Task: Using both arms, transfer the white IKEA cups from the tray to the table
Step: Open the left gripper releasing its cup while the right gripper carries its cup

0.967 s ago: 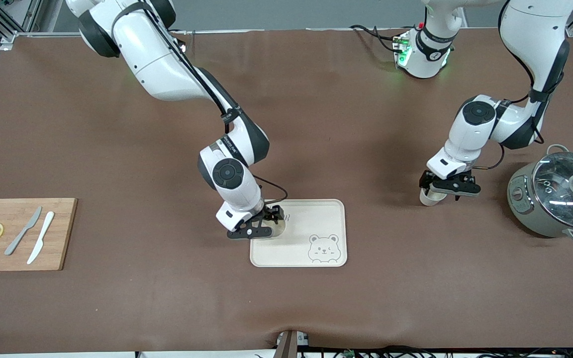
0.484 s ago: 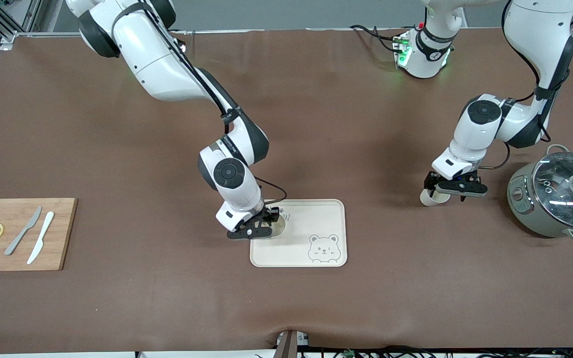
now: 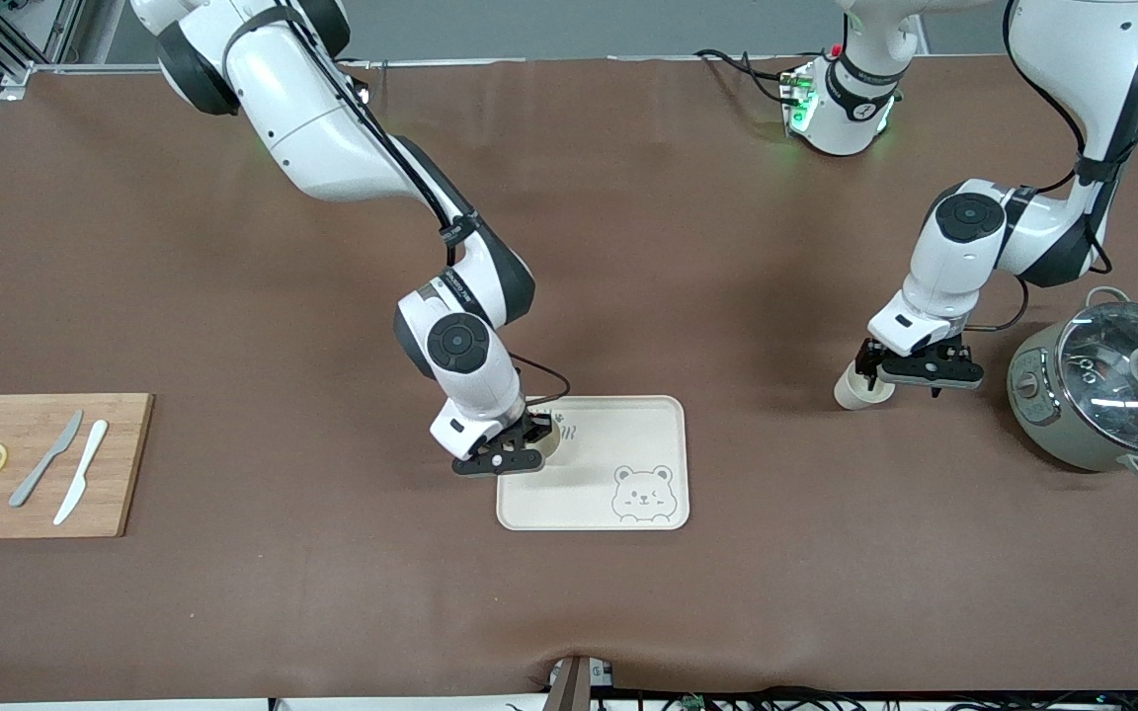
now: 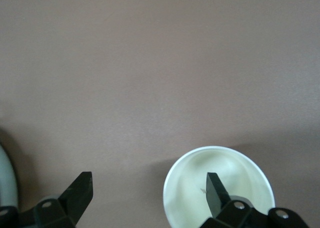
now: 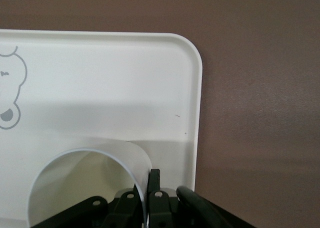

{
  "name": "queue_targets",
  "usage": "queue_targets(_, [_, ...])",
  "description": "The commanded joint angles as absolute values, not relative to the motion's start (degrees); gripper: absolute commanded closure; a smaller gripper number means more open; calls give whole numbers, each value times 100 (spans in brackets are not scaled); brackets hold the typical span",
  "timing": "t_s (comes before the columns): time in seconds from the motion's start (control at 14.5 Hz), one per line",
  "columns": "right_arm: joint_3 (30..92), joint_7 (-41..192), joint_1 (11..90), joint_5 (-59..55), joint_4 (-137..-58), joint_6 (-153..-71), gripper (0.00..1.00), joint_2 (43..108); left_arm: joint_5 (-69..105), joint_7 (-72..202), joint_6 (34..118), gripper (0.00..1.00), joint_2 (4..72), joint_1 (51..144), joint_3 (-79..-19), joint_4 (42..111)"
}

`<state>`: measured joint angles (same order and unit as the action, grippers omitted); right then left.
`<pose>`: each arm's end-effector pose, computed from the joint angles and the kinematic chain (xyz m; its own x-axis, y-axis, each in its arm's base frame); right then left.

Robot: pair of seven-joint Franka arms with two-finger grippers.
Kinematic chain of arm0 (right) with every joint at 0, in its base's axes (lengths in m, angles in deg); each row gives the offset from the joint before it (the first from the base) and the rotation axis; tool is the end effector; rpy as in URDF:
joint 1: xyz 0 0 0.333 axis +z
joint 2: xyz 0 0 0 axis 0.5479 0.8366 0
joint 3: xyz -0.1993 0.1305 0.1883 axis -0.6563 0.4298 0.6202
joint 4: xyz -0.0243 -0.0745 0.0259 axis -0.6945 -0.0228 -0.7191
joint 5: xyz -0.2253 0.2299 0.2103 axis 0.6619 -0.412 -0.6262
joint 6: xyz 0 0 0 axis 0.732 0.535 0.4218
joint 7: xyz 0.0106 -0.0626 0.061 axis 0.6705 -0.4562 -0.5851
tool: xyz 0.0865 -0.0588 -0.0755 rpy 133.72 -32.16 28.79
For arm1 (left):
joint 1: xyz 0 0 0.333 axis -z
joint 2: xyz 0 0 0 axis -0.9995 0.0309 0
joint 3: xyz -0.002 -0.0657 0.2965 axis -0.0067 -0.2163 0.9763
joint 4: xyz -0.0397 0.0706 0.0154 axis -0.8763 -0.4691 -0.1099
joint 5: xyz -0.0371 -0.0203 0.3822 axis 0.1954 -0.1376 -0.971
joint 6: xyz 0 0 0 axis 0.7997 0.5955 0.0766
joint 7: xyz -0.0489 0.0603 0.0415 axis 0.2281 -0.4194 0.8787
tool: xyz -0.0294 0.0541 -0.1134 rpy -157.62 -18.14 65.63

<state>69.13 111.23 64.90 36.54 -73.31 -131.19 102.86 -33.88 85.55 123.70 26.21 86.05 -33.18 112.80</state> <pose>0.6234 0.4153 0.1944 0.9897 0.0561 0.1320 0.0681 -0.9938 -0.0880 0.5201 -0.0399 0.2187 0.9267 -0.2509 0.2798 -0.1884 -0.9543 -0.2320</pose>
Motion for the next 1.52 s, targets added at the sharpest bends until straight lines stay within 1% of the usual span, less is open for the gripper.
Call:
queue_targets(0.0, [6909,11256,6469,3716,-7165,-13081,100,10362,-3570,8595,12066,0,2428,8559,-3369,11231])
queue_targets(0.35, [6926,11335,6390,3593,-7148,-13002,100,10265,-3386,8586,11812,0,2366,8559,-3483,11081])
queue_targets(0.48, [6944,11344,6337,3471,-7148,-12984,100,10108,-2974,8551,11339,0,2357,8551,-3763,10828])
queue_targets(0.55, [6944,11344,6319,3366,-7148,-12845,100,10037,-2781,8421,10901,0,2357,8551,-3904,10608])
queue_targets(0.69, [6935,11318,6206,3321,-7148,-12284,100,9695,-1966,7668,9952,0,2348,8551,-4133,10020])
queue_targets(0.83, [6953,11283,6004,3321,-7182,-11800,100,9274,-990,6806,8767,0,2331,8577,-4213,9134])
queue_targets(0.97, [6944,11126,5880,3330,-7218,-11168,100,8826,-828,6670,7921,0,2392,8621,-4239,8438])
queue_targets(1.04, [6944,10864,5732,3330,-7244,-10851,100,8623,-758,6644,7761,0,2401,8612,-4300,8261])
queue_targets(1.17, [6944,10214,5372,3321,-7323,-10280,100,8237,-207,6460,7750,0,2410,8612,-4406,7971])
queue_targets(1.31, [6944,9660,5046,3321,-7612,-9936,100,7789,331,6407,7663,0,2392,8612,-4572,7715])
queue_targets(1.45, [6935,9053,4712,3330,-7954,-9733,100,7419,499,6441,7636,0,2401,8612,-4748,7505])
